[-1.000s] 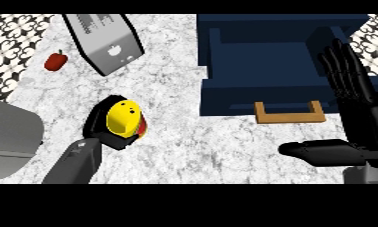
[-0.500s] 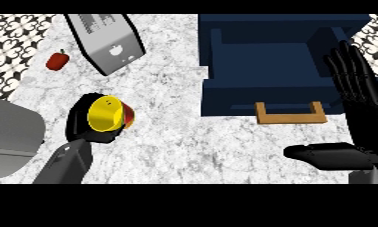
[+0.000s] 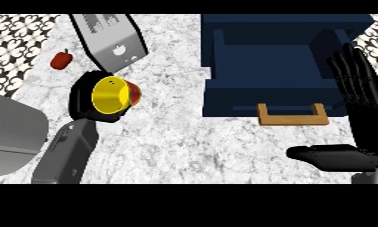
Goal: Pick up the cup, place it into the drawer and close the drawer
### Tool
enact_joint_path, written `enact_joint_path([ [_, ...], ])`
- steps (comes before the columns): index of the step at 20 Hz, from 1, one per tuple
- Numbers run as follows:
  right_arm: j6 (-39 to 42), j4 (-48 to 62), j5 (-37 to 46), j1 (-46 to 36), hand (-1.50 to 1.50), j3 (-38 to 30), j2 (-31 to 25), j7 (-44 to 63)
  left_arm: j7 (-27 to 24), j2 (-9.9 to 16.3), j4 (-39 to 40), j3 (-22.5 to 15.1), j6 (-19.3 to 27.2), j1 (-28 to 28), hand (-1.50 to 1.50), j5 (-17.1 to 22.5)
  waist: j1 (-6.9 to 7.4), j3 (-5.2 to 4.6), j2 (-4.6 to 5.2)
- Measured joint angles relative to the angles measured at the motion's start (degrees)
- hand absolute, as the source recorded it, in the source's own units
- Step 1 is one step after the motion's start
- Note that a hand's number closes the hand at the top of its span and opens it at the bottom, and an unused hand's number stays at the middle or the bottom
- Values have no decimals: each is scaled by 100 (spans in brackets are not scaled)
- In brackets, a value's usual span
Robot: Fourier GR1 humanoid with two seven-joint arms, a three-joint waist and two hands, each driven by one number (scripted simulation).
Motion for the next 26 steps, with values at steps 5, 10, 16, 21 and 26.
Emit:
enact_joint_path([
  [5, 24, 92, -24, 12, -150, -122, -61, -42, 550, -249, -1101, -351, 355, -175, 150, -36, 55, 5, -24],
  [10, 34, 35, -42, 32, -150, -141, -66, 11, 1473, -534, -2112, -683, 855, -528, 150, -66, 48, 6, -24],
  [16, 175, 128, -154, 149, -150, -244, -106, -188, 2456, -765, -2747, -1130, 1522, -1150, 150, -164, -6, 4, -5],
  [21, 215, 123, -193, 129, -150, -289, -132, -194, 3062, -847, -2591, -1537, 2248, -1949, 150, -178, -57, 2, 9],
  [26, 268, 282, -173, 71, -150, -341, -172, -339, 3382, -871, -2153, -1903, 2879, -2678, 150, -5, -87, 2, 22],
])
